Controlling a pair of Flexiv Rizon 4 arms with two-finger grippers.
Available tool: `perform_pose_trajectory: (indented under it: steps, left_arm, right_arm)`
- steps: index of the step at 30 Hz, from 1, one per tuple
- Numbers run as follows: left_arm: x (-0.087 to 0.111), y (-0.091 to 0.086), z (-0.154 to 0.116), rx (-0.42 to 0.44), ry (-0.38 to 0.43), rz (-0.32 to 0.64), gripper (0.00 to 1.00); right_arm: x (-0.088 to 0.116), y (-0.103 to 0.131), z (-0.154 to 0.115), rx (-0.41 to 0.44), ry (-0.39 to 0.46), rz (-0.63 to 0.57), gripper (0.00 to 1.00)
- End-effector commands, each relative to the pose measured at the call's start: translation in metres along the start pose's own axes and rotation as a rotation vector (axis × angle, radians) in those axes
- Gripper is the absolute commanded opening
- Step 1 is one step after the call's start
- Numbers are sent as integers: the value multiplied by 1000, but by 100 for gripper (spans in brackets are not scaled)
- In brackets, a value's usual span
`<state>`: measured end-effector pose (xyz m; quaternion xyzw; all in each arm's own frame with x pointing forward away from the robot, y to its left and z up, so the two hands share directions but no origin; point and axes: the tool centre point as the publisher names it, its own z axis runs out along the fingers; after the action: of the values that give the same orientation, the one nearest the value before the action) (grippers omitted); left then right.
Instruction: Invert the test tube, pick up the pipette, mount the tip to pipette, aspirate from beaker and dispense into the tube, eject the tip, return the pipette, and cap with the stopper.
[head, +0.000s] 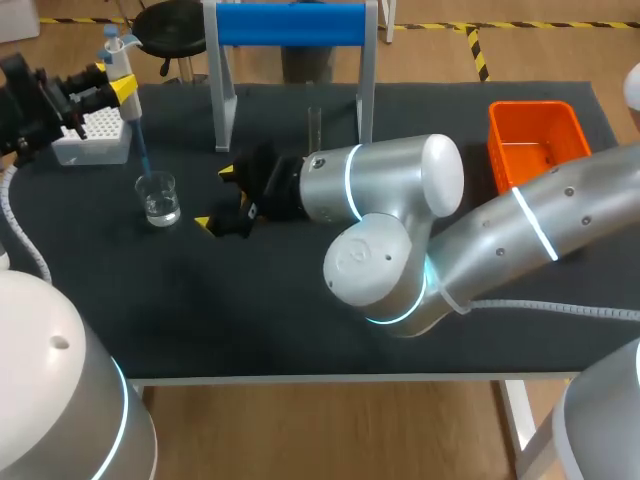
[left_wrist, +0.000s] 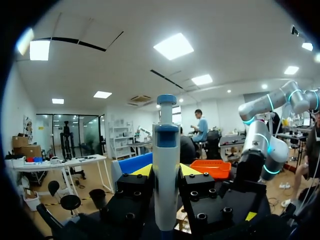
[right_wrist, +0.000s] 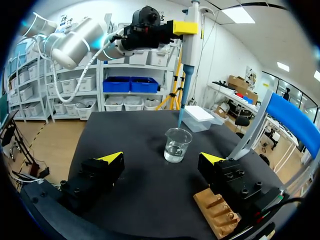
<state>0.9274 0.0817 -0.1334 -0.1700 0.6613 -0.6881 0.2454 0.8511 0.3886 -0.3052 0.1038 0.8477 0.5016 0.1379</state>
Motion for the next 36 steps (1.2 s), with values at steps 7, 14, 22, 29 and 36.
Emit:
perform_pose_trajectory:
  steps: [7,14,22,29,36]
  left_arm:
    - [-3,19,7,-24,9,11,0]
    - [-1,34,10,-15,20,-7,0]
    - [-2,46,9,-13,17,-8,0]
    - [-3,52,5,-1,5,-4,0]
    - [-5,58,3,6,5,-13,0]
  right_arm:
    - [1,0,1,1,-3,0,100]
    - [1,0,1,1,-3,0,100]
    - [1,0,1,1,-3,0,100]
    - [1,0,1,1,-3,0,100]
    - [1,0,1,1,-3,0,100]
